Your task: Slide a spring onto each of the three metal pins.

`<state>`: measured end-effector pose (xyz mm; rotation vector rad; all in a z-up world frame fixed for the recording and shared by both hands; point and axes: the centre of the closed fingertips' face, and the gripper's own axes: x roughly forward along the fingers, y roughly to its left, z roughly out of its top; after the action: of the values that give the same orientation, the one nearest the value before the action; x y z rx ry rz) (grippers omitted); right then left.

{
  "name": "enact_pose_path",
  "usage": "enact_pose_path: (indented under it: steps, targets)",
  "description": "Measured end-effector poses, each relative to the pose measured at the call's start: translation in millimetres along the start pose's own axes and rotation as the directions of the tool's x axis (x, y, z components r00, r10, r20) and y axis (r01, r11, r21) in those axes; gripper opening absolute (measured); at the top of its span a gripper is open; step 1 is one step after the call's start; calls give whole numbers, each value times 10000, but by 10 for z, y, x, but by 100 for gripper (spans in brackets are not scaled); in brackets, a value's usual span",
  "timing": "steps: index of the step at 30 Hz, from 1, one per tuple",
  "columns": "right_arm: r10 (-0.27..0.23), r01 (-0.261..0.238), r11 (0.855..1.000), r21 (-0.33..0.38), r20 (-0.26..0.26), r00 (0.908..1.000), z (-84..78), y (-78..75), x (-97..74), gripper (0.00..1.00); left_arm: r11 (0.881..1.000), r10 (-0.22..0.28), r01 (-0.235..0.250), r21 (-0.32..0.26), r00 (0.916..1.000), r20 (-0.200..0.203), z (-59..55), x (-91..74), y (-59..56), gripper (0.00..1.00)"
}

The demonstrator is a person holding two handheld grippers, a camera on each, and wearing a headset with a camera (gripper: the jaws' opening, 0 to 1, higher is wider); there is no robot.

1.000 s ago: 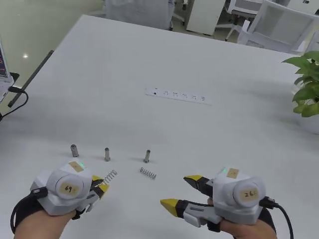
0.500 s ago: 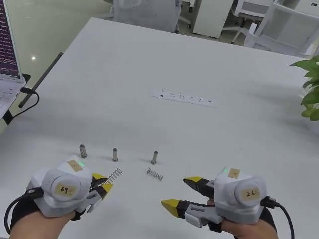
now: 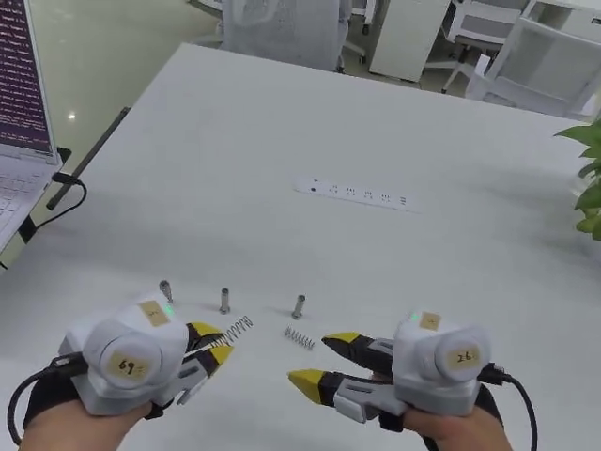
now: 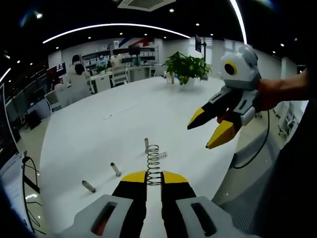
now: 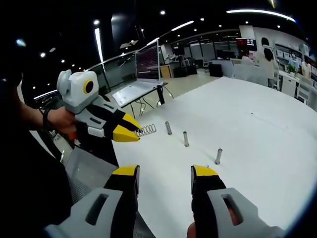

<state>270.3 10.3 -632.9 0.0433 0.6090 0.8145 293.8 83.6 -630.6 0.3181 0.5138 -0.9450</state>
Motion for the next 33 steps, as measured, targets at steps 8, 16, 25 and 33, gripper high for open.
enact_pose_path:
  steps: [8, 16, 25, 33]
  targets:
    - [292, -298, 9994, 156, 332, 9990, 95, 62, 35, 31, 9969, -659, 654, 444, 9978, 119, 79, 41, -251, 2]
    - [525, -538, 9981, 307, 408, 9978, 108, 114, 44, 26, 9871, -1331, 1313, 915, 9910, 131, 132, 81, -499, 2]
    - [821, -846, 9951, 518, 486, 9954, 95, 169, 34, 18, 9777, -1640, 1623, 1333, 9865, 14, 145, 109, -568, 2]
    - [1092, -1119, 9923, 539, 515, 9927, 109, 224, 41, 14, 9731, -1748, 1738, 1514, 9846, -69, 134, 119, -572, 2]
